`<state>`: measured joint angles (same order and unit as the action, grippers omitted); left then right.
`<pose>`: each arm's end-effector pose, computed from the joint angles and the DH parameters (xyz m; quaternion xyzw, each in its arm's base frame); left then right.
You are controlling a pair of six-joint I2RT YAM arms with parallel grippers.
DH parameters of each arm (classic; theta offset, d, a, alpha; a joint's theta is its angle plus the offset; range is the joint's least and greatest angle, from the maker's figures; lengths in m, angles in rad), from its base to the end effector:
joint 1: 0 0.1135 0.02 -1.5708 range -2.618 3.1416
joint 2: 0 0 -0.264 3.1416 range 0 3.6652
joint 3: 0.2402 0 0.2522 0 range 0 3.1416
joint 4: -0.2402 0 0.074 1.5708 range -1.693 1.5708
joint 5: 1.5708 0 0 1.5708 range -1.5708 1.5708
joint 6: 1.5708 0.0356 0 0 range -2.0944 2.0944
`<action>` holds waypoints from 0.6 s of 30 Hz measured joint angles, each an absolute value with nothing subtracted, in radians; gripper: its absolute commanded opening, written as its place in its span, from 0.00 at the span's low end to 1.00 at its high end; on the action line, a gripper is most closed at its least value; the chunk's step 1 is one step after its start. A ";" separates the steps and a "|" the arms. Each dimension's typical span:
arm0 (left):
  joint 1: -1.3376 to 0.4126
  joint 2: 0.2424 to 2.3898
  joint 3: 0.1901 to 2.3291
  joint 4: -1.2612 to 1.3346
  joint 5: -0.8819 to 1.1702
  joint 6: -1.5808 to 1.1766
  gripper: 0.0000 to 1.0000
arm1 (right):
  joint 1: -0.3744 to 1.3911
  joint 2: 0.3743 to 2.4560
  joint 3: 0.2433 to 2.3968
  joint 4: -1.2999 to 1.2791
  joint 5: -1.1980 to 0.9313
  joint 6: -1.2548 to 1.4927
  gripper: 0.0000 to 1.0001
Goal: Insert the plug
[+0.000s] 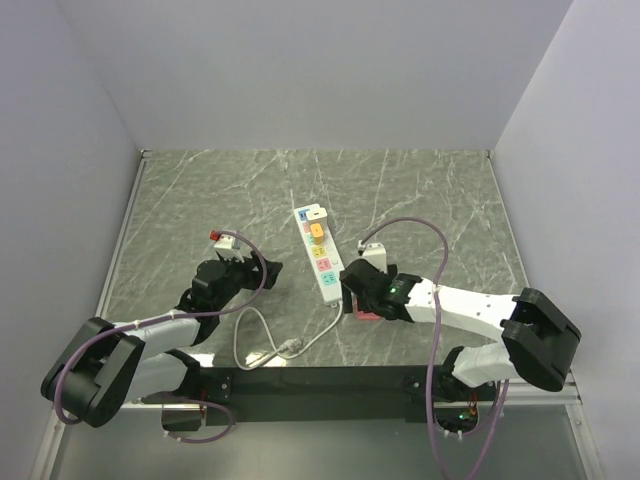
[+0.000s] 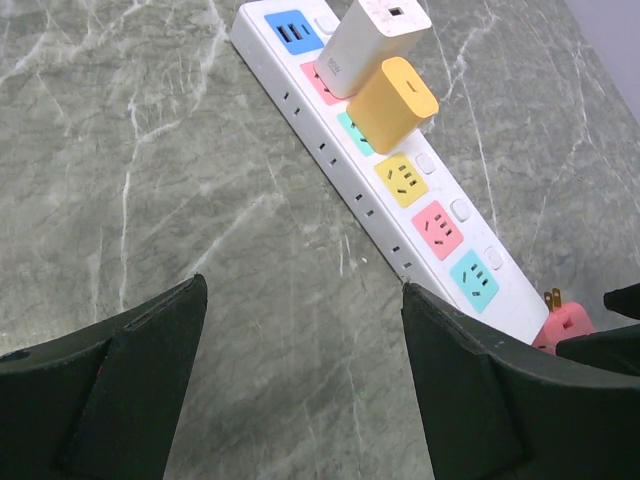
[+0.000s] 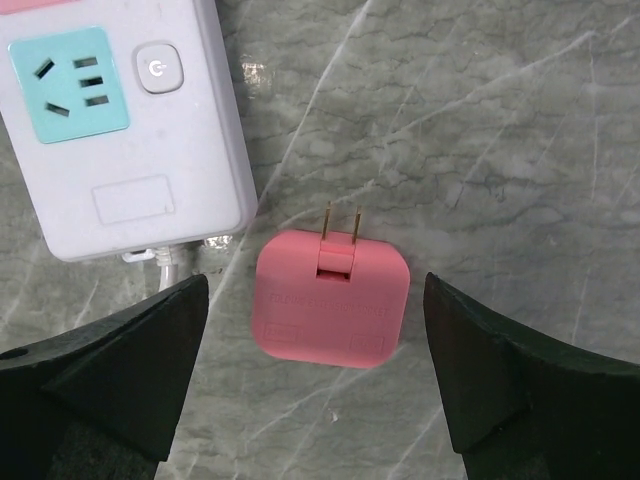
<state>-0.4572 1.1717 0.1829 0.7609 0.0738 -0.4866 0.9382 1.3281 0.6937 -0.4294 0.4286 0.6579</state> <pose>0.1862 -0.0946 0.1604 0.0115 0.7826 -0.3083 0.5406 0.1545 0.1857 0.1799 -0.0793 0.9441 0.0317 0.3185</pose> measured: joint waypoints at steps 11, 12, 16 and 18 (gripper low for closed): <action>-0.457 1.173 0.183 0.764 0.075 -0.487 0.85 | 0.938 1.365 0.625 -0.412 0.389 0.723 0.81; -0.457 1.173 0.183 0.764 0.075 -0.487 0.85 | 0.938 1.365 0.624 -0.409 0.385 0.725 0.77; -0.457 1.173 0.183 0.765 0.075 -0.487 0.85 | 0.940 1.365 0.620 -0.392 0.375 0.727 0.54; -0.457 1.173 0.183 0.765 0.076 -0.488 0.85 | 0.941 1.365 0.620 -0.385 0.373 0.723 0.48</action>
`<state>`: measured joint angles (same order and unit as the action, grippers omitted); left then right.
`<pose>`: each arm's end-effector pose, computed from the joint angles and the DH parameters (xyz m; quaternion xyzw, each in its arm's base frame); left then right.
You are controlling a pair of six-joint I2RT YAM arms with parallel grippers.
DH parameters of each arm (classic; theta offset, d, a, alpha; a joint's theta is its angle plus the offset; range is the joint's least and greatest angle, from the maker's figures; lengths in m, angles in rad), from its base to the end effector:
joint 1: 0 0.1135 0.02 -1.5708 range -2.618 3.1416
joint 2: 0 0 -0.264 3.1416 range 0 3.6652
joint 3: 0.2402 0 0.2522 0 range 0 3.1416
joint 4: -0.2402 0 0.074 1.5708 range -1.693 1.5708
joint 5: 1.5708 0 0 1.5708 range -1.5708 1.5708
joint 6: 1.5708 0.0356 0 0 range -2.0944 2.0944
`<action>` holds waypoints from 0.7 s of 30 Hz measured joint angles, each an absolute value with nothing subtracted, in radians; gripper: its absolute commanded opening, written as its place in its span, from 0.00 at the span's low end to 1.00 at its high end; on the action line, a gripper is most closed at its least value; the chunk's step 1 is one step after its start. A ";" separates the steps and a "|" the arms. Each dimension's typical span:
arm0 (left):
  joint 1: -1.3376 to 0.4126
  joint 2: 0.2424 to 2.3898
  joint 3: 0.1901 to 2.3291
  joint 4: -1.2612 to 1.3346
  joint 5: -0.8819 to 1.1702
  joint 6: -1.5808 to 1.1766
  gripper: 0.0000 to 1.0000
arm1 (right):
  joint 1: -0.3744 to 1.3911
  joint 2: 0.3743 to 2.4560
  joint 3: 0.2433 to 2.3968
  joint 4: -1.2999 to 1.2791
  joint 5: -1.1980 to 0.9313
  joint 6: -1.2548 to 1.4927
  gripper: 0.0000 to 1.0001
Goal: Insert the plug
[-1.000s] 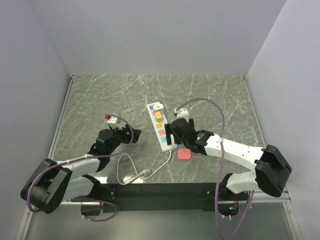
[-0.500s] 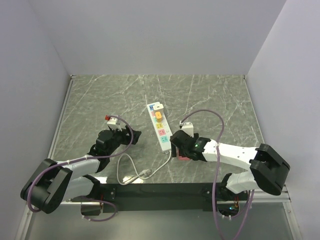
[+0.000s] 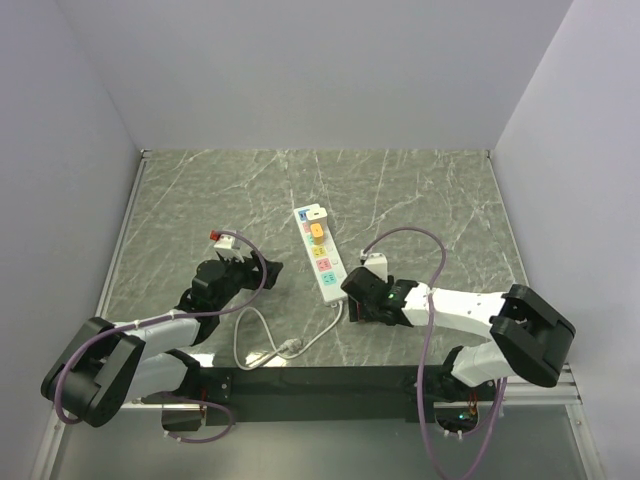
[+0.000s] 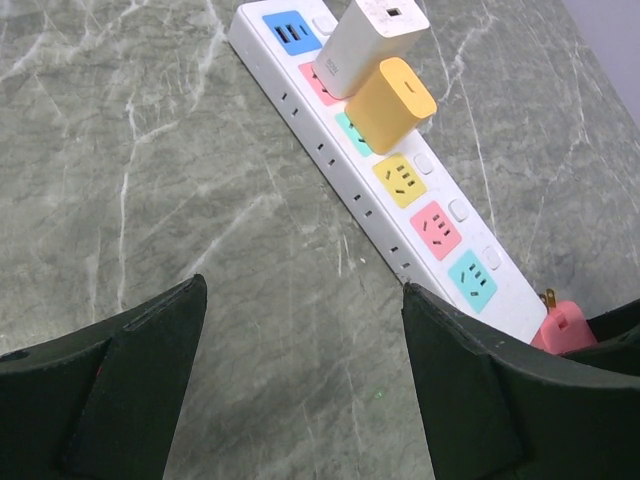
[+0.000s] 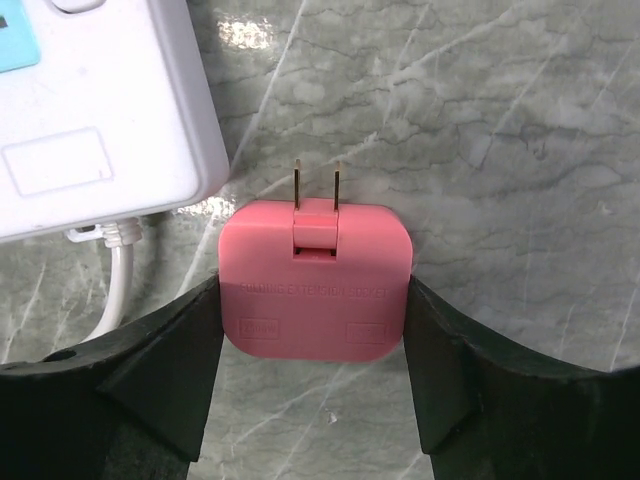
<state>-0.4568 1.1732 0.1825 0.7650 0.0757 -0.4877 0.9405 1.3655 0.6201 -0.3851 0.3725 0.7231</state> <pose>0.1863 -0.0946 0.1604 0.0115 0.7819 -0.3095 0.5409 0.1475 0.1802 0.1530 -0.0638 0.9577 0.0369 0.2781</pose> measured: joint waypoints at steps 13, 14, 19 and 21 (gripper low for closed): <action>-0.463 1.139 0.183 0.804 0.382 -0.551 0.83 | 1.080 1.302 0.685 -0.356 0.438 0.505 0.33; -0.473 1.136 0.183 0.812 0.411 -0.564 0.83 | 1.100 1.302 0.702 -0.342 0.441 0.474 0.33; -0.560 1.141 0.200 0.811 0.496 -0.591 0.82 | 1.187 1.310 0.741 -0.253 0.445 0.337 0.32; -0.588 1.150 0.210 0.810 0.516 -0.597 0.83 | 1.214 1.322 0.751 -0.229 0.444 0.296 0.31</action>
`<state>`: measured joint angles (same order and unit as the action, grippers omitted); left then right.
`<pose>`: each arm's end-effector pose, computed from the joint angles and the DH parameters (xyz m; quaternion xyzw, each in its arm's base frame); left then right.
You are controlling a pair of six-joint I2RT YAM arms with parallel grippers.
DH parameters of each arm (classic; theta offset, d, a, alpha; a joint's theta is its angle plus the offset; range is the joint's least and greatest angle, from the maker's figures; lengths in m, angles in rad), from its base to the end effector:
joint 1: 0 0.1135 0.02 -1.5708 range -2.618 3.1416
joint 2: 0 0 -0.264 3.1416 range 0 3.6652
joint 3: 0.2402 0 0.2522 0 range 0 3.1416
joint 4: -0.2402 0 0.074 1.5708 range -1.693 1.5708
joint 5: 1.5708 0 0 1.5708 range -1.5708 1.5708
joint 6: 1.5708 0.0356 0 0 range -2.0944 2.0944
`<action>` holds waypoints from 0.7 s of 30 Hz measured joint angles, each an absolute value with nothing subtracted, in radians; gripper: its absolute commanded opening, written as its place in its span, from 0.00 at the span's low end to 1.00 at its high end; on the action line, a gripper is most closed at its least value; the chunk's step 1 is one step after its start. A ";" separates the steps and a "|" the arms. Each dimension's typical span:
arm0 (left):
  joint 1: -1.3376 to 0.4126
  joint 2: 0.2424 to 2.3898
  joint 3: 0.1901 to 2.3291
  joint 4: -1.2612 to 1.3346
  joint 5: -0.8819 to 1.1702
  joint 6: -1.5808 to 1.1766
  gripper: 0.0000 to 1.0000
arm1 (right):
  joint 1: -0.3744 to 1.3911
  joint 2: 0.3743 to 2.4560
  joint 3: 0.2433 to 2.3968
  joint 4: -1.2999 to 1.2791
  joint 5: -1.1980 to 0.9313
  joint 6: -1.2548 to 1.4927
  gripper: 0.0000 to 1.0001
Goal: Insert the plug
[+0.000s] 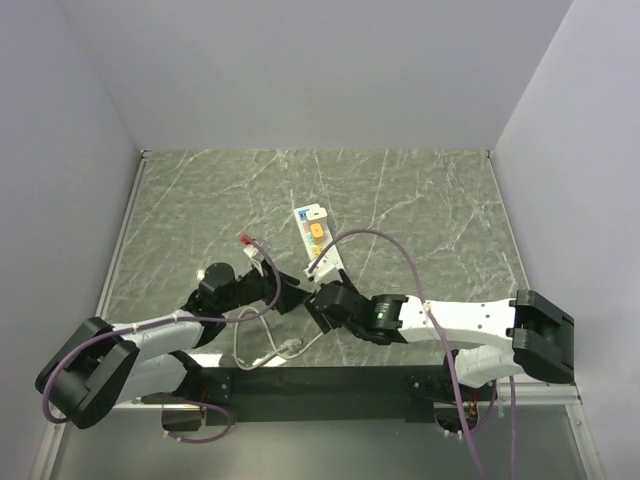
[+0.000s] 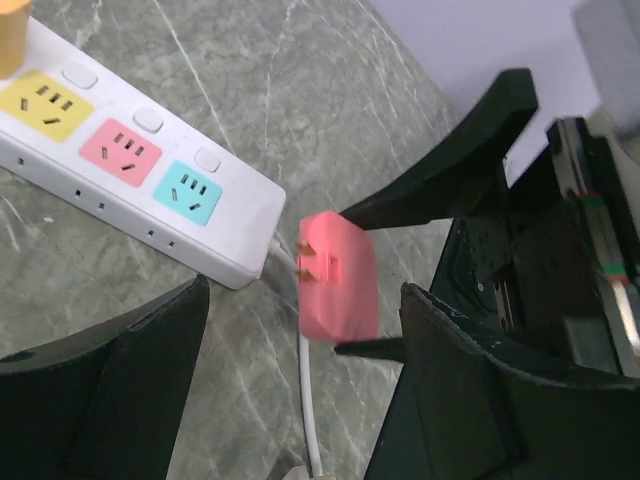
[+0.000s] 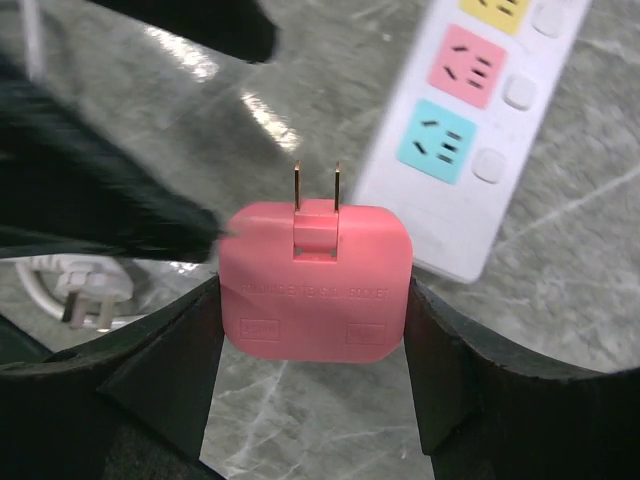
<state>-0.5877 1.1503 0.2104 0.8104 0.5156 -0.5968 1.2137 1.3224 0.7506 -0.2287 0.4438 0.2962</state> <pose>0.1644 -0.1306 0.1785 0.1649 0.7273 -0.5151 0.4225 0.1078 0.2453 0.2111 -0.3262 0.8472 0.1026 0.4067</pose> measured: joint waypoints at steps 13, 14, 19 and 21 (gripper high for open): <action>-0.597 1.226 0.215 0.803 0.531 -0.619 0.81 | 1.283 1.314 0.753 -0.143 0.411 0.165 0.28; -0.598 1.230 0.216 0.806 0.535 -0.622 0.79 | 1.285 1.305 0.752 -0.135 0.407 0.159 0.28; -0.605 1.264 0.222 0.852 0.570 -0.642 0.73 | 1.294 1.285 0.750 -0.126 0.398 0.136 0.28; -0.606 1.283 0.225 0.869 0.585 -0.650 0.66 | 1.296 1.285 0.749 -0.128 0.398 0.126 0.28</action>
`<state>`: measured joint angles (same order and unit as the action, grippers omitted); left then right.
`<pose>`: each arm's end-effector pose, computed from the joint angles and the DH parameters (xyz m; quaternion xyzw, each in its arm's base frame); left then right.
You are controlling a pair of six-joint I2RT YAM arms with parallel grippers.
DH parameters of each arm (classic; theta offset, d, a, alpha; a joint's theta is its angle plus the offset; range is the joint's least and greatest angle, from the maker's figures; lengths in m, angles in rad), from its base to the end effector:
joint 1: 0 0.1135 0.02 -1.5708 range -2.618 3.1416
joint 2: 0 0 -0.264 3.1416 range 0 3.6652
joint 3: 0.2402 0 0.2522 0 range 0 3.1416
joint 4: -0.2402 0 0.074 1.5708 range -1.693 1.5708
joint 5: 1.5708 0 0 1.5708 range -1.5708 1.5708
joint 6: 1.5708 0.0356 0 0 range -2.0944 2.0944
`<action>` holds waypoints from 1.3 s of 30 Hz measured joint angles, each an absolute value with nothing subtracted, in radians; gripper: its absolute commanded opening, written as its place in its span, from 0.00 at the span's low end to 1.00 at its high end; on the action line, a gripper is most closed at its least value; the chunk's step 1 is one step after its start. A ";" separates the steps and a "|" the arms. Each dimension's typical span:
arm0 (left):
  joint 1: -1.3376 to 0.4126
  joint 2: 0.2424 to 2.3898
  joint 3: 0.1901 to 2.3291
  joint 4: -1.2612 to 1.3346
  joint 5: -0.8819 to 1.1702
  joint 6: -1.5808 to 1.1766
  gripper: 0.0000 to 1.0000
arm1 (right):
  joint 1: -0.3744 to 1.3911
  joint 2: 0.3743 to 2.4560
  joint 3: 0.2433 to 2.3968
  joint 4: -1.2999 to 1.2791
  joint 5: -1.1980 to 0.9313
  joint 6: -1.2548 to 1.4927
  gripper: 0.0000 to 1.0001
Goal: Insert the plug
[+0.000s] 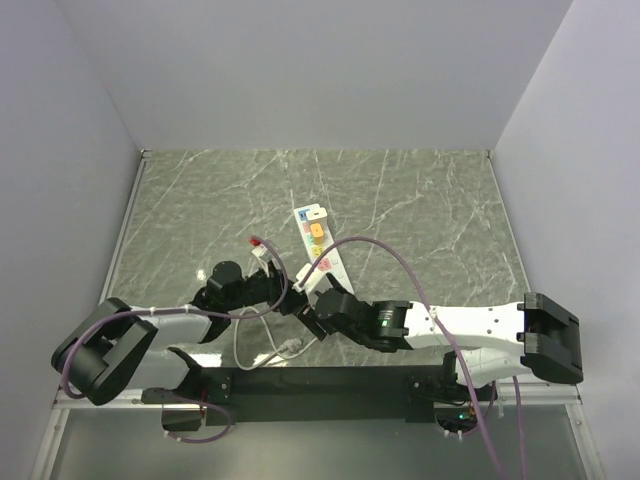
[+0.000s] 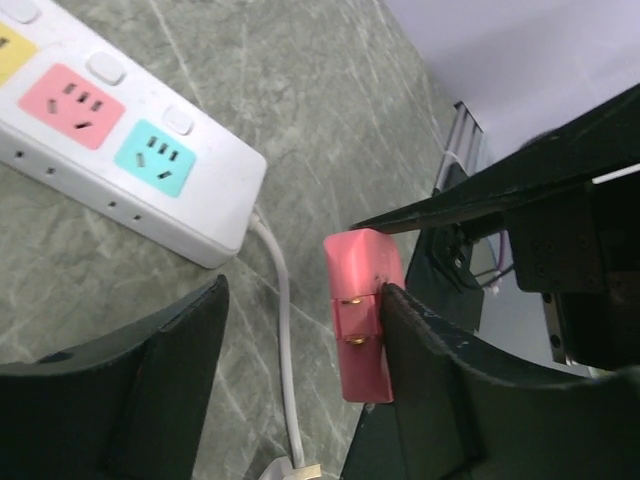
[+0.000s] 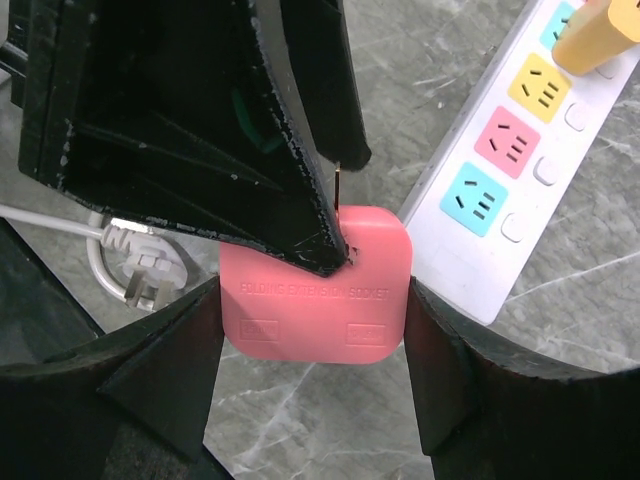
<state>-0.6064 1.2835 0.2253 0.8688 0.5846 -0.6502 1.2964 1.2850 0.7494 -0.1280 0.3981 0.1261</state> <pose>0.1691 -0.1412 0.1631 0.1674 0.7419 -0.5383 0.3630 0.0867 0.2571 0.2276 -0.4144 0.7824 0.1458 0.4414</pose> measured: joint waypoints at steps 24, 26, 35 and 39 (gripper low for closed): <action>-0.551 1.246 0.288 1.008 0.673 -0.775 0.20 | 1.201 1.141 0.662 0.092 0.327 -0.122 0.74; -0.535 1.176 0.303 0.974 0.646 -0.773 0.20 | 1.145 1.095 0.662 0.135 0.245 -0.130 0.75; -0.492 0.933 0.332 0.770 0.512 -0.672 0.20 | 0.892 0.918 0.639 0.321 0.026 -0.048 0.78; -0.492 0.926 0.332 0.725 0.496 -0.665 0.20 | 0.856 0.913 0.631 0.387 -0.090 -0.005 0.78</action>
